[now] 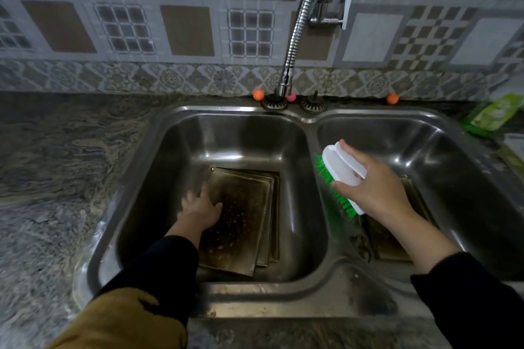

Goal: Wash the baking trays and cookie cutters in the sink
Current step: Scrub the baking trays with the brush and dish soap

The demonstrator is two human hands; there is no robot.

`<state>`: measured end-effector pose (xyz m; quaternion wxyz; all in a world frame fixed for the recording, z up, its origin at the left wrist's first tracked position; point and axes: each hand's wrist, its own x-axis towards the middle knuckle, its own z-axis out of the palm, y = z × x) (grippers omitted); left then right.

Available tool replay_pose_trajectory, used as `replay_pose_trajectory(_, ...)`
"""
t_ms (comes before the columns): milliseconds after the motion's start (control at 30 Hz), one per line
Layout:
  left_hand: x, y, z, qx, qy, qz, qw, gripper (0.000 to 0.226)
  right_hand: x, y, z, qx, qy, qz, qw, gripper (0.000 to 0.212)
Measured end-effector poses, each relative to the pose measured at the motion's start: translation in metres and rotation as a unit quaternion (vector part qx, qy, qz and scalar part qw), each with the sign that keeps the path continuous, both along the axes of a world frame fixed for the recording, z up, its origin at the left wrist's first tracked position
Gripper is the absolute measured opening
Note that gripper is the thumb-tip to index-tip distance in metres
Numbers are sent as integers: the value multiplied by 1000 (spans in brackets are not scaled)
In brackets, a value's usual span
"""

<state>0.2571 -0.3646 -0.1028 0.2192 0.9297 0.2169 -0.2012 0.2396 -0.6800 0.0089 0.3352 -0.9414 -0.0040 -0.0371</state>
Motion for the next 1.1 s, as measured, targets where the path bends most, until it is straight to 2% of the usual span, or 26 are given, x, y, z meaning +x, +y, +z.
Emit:
replay_pose_trajectory(100,12,-32,26,17,-86,-76,993,53,-4,-17,3,15,-3,-6,1000,76)
replay_pose_trajectory(200,24,-83,51,-1,-178,-131,975,45,-7,-40,6,27,1,-27,999,76)
replay_pose_trajectory(300,29,-143,66,-52,-258,-170,950,40,-8,-67,6,34,-5,-44,998,76)
replay_pose_trajectory(433,29,-224,65,-142,-294,-219,919,32,-7,-107,2,43,4,-57,997,75)
replay_pose_trajectory(533,31,-278,48,-149,-247,-235,928,30,0,-138,-2,41,8,-56,998,75)
replay_pose_trajectory(667,36,-331,10,-122,-99,-217,963,34,16,-180,-11,17,15,-47,999,76)
replay_pose_trajectory(800,36,-359,-27,-76,7,-187,979,37,34,-208,-29,49,23,-27,998,76)
replay_pose_trajectory(933,39,-377,-47,-83,48,-118,988,43,49,-231,-49,67,41,-8,997,77)
replay_pose_trajectory(1100,47,-385,-49,-80,22,-78,994,45,62,-245,-63,83,47,13,995,77)
